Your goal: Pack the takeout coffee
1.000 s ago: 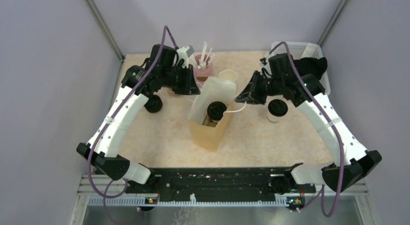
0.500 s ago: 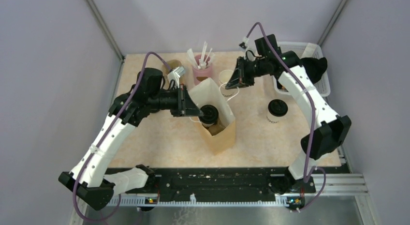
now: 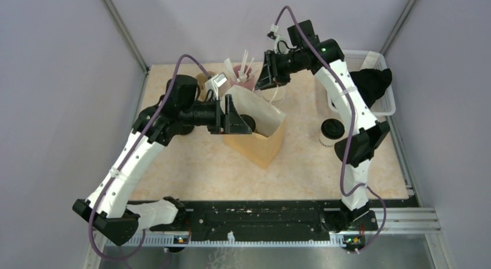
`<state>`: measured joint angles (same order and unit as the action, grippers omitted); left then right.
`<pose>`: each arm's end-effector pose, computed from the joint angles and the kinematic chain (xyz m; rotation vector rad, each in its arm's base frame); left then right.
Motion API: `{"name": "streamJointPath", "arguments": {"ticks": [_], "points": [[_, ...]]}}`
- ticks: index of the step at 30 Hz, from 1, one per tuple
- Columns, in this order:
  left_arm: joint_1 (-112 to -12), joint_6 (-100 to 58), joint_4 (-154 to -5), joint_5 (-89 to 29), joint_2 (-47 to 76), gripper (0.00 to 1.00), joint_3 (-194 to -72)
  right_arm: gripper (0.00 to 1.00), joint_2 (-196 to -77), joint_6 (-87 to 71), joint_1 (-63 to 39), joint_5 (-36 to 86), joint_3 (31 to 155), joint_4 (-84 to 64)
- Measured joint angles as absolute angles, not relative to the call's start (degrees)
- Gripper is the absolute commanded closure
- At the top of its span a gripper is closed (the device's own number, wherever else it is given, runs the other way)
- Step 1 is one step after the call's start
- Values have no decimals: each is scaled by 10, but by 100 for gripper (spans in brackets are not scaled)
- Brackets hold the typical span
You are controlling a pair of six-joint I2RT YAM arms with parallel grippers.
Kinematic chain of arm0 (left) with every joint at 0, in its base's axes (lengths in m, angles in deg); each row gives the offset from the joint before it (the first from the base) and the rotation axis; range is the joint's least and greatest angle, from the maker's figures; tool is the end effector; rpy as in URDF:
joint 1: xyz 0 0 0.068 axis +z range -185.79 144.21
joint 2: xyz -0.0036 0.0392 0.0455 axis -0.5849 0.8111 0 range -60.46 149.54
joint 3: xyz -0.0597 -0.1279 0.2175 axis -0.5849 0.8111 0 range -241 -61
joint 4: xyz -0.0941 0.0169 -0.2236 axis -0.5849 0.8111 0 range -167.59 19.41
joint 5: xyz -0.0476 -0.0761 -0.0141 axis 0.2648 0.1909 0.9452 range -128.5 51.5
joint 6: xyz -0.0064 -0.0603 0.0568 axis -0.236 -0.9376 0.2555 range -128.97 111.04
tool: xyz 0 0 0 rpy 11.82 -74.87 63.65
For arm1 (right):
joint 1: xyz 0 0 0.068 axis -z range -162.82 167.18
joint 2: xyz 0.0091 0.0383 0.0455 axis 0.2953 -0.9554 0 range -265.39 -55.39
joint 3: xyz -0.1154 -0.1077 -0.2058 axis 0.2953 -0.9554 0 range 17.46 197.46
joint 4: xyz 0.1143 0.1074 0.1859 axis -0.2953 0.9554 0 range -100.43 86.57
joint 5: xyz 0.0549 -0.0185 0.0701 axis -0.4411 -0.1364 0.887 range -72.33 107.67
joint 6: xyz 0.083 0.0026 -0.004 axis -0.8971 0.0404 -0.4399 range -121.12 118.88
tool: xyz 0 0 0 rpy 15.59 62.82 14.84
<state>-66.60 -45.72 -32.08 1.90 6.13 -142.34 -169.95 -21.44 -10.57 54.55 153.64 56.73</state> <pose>0.1772 -0.1605 0.3922 0.3544 2.2795 -1.4044 0.3372 0.2267 0.3855 -0.4905 2.4168 1.1510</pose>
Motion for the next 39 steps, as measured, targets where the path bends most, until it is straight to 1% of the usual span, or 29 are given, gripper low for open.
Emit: {"name": "streamJointPath", "arguments": {"ticks": [2, 4, 5, 7, 9, 11, 13, 15, 18, 19, 25, 30, 33, 35, 37, 39], "points": [[-666, -428, -282, -9, 73, 16, -1466, 45, -1703, -206, -105, 518, 1566, 600], [-665, -401, -247, -43, 84, 9, -1515, 28, -1698, -205, -105, 487, 1582, 628], [-664, -391, -230, -65, 89, 8, -1542, 22, -1692, -204, -105, 469, 1583, 639], [-656, -375, -197, -118, 104, 3, -1602, 15, -1680, -205, -105, 430, 1582, 666], [-642, -365, -167, -173, 123, 2, -1659, 11, -1668, -204, -105, 393, 1582, 686], [-612, -358, -150, -218, 145, 3, -1701, 7, -1651, -208, -105, 351, 1579, 706], [-569, -354, -149, -228, 164, 7, -1712, 3, -1628, -210, -105, 314, 1566, 719], [-525, -349, -154, -215, 190, 13, -1703, 1, -1595, -213, -101, 282, 1544, 728], [-495, -337, -175, -186, 235, 14, -1678, 1, -1539, -211, -83, 256, 1497, 729], [-494, -331, -182, -176, 249, 16, -1671, 1, -1517, -208, -71, 248, 1476, 729], [-494, -293, -208, -124, 294, 28, -1637, 1, -1382, -188, 24, 188, 1270, 719], [-494, -268, -210, -121, 296, 35, -1627, 1, -1376, -174, 32, 149, 1126, 698], [-494, -261, -211, -122, 298, 36, -1625, 1, -1386, -169, 36, 132, 1069, 664], [-494, -259, -211, -121, 298, 36, -1623, 1, -1389, -166, 43, 122, 1037, 634], [-495, -258, -211, -119, 298, 36, -1619, 1, -1393, -165, 51, 118, 1029, 618], [-496, -258, -211, -118, 298, 36, -1616, 4, -1403, -165, 64, 114, 1026, 593]]}}
